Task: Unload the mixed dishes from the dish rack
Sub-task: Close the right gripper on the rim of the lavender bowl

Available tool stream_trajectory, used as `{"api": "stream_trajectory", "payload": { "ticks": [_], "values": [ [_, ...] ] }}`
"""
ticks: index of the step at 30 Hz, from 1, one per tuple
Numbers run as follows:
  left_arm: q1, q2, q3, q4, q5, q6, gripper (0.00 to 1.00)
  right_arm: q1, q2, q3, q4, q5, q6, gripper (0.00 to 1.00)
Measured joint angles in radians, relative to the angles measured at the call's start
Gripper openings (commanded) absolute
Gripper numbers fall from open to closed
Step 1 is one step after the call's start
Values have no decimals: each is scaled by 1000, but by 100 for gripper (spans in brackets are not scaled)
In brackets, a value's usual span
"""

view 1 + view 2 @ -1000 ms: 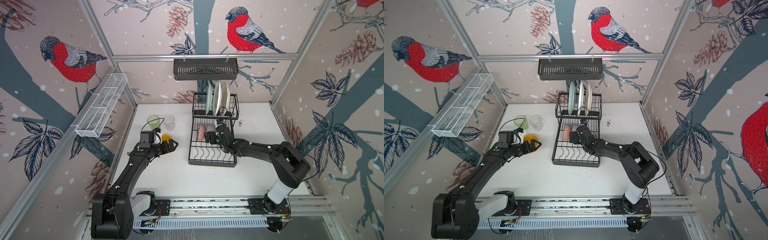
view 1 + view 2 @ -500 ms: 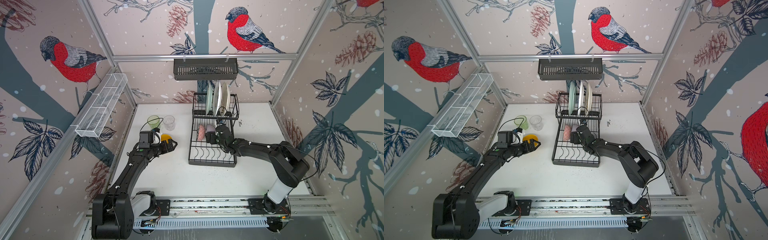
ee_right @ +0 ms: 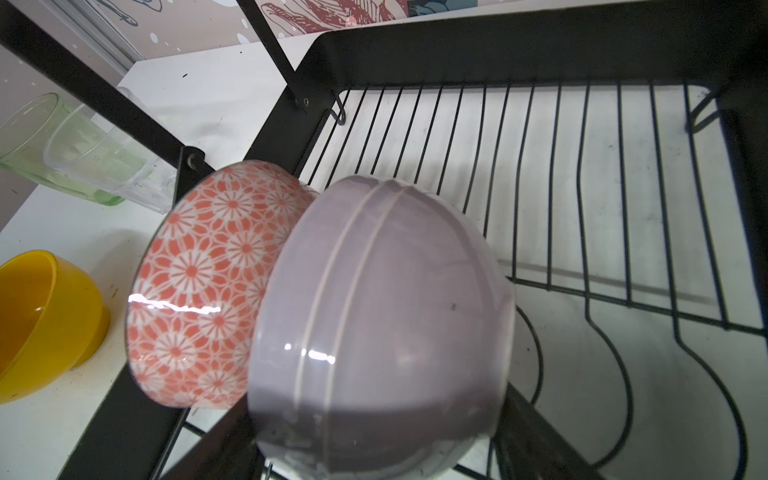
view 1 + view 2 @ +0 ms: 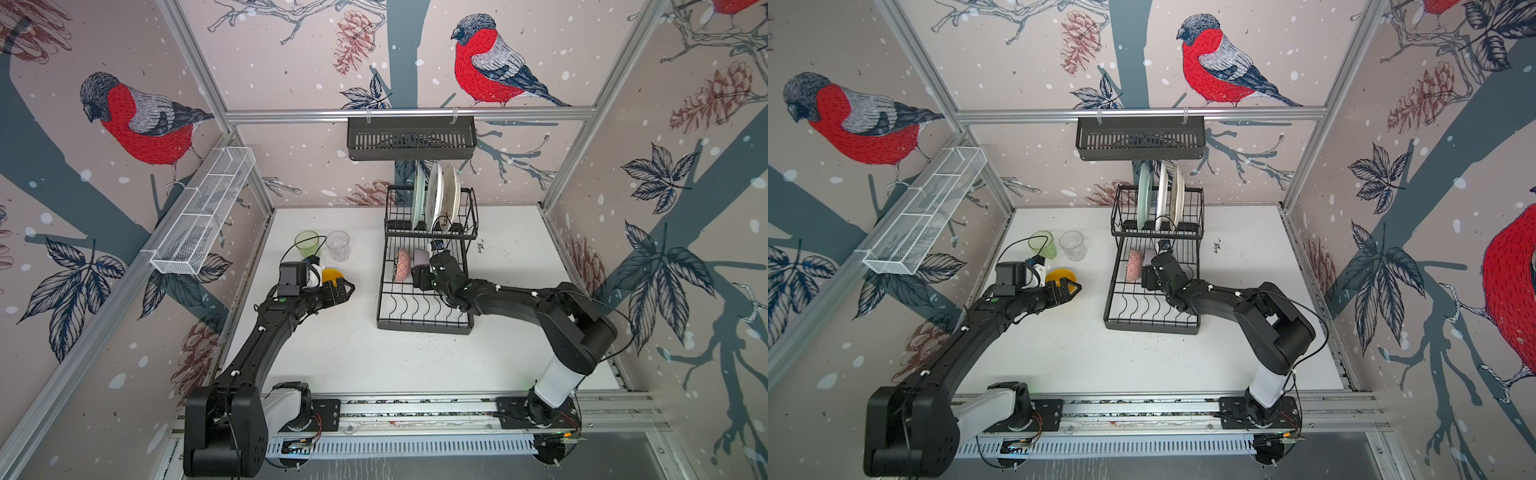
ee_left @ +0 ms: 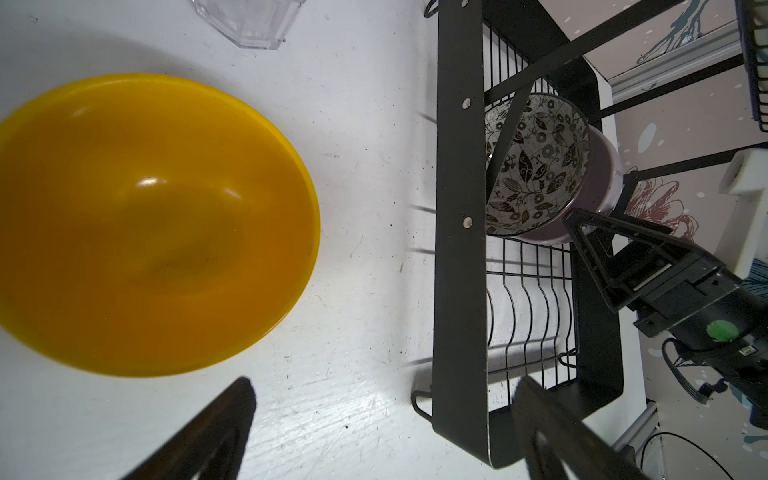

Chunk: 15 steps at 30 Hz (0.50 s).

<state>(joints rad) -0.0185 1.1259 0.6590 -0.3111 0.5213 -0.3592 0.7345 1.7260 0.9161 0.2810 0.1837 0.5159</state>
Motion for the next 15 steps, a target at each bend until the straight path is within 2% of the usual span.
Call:
{"api": "stream_trajectory", "payload": {
  "ticks": [5,15],
  "values": [
    [0,2,0,0,0,0,97,4,6,0,10,11,-17,70],
    [0,2,0,0,-1,1,97,4,11,1,22,14,-19,65]
  ]
}}
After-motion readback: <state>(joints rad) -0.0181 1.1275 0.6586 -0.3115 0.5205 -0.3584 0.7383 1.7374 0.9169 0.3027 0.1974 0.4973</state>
